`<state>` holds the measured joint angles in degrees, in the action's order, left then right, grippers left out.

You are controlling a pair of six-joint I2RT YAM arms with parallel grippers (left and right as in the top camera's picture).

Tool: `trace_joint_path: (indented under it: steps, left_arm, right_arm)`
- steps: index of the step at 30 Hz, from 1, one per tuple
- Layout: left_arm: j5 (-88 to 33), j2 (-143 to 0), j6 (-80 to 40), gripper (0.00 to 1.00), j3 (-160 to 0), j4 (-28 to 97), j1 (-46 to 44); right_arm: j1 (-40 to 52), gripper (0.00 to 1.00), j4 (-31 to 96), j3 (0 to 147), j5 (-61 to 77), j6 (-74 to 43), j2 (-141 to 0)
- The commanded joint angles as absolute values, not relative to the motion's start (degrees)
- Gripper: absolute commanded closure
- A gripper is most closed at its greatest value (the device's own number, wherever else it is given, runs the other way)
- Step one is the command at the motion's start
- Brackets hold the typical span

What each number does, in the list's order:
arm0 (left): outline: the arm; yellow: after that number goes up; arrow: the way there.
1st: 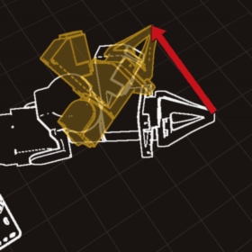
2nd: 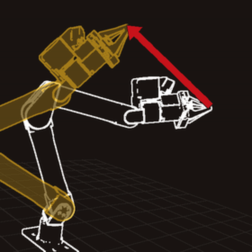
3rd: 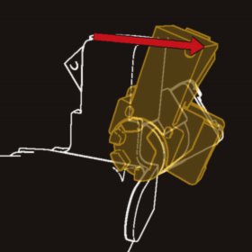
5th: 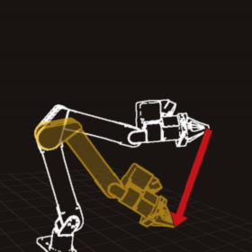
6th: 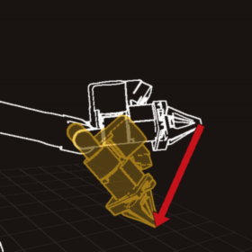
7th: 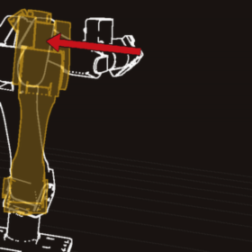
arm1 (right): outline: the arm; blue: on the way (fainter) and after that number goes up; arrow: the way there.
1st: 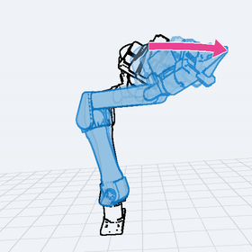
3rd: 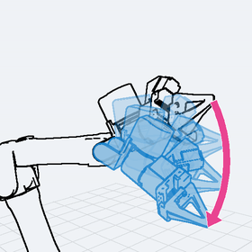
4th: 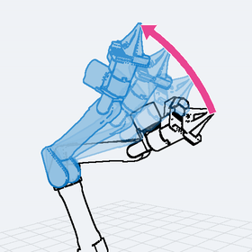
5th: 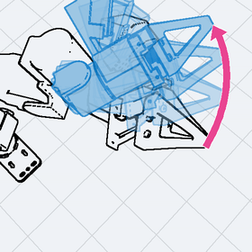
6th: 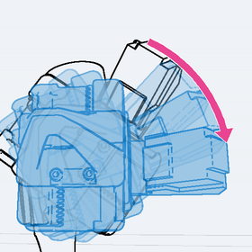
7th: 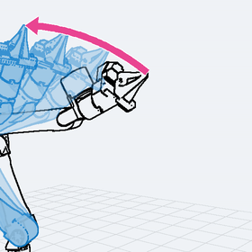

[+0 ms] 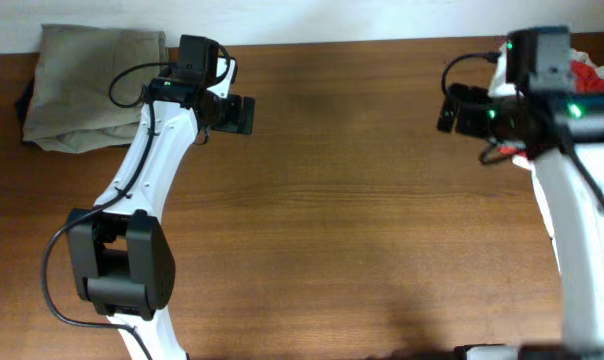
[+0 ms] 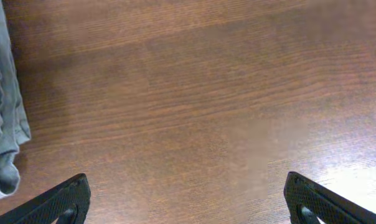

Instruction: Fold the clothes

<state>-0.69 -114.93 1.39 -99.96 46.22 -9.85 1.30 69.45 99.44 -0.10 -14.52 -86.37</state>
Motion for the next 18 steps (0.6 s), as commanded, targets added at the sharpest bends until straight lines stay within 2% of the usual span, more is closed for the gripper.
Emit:
trace_joint_path:
  steps: [1, 4, 10, 14, 17, 18]
  left_arm:
    - [-1.32, -113.80, 0.67, 0.01, -99.96, 46.15, -9.87]
    - [-1.32, -113.80, 0.64, 0.01, -99.96, 46.15, -9.87]
    - [-1.32, -113.80, 0.64, 0.01, -99.96, 46.15, -9.87]
    - [-1.32, -113.80, 0.64, 0.01, -99.96, 46.15, -9.87]
    - [-1.32, -113.80, 0.64, 0.01, -99.96, 46.13, -9.87]
    - [-1.32, -113.80, 0.64, 0.01, -99.96, 46.15, -9.87]
  right_arm:
    - [8.34, 0.01, 79.07, 99.55, -0.60, -13.85, -77.10]
    - [10.11, 0.01, 92.51, 99.55, -0.62, -13.82, -72.27]
    - [10.13, 0.01, 93.06, 99.55, -1.08, -12.93, -74.41]
    - [10.13, 0.01, 80.09, 92.18, -0.82, -12.67, -73.28]
    - [10.11, 0.01, 65.12, 71.35, -1.61, -12.25, -62.33]
    - [10.07, 0.01, 56.62, 59.75, -1.50, -12.27, -55.18]
